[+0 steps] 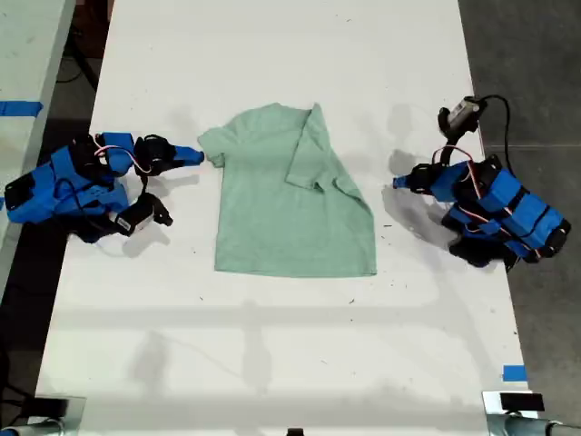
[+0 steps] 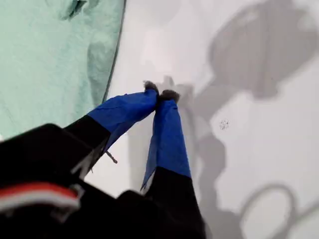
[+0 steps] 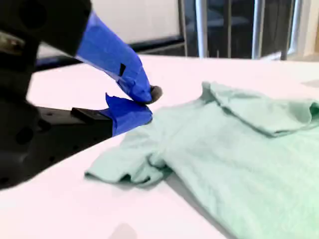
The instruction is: Fold t shirt
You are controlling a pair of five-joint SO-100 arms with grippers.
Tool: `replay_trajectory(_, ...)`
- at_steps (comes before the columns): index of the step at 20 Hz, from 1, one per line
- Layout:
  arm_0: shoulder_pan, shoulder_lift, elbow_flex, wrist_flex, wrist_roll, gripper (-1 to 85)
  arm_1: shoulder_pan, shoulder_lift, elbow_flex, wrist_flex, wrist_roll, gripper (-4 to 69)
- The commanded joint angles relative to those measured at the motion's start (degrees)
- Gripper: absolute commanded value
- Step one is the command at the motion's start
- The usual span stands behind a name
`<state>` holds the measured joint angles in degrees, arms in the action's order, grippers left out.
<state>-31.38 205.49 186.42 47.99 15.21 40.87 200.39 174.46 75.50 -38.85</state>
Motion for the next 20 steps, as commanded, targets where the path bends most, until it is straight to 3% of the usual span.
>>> replay_trajectory(1, 3.08, 0.53, 2.11, -10.72, 9.4, -0.3, -2.2, 0.53, 2.72, -0.79, -0.7, 1.3)
replay_trajectory(2, 2.81, 0.53, 2.11, -12.57, 14.59, -0.3, -2.55, 0.53, 2.29, -0.26, -0.18, 1.3)
replay_trajectory(4, -0.79, 0.53, 2.11, -11.16, 16.61, 1.1, -3.08, 0.53, 1.14, 1.67, 0.79, 1.1)
replay_trajectory(6, -7.38, 0.62, 2.11, -6.15, 13.54, 0.0, -3.08, 0.53, 0.62, 2.64, 2.2, 0.8)
replay_trajectory(20, -6.42, 0.62, 2.2, -5.63, 11.07, 2.9, -6.5, 0.53, 1.32, 4.75, 8.61, 1.2)
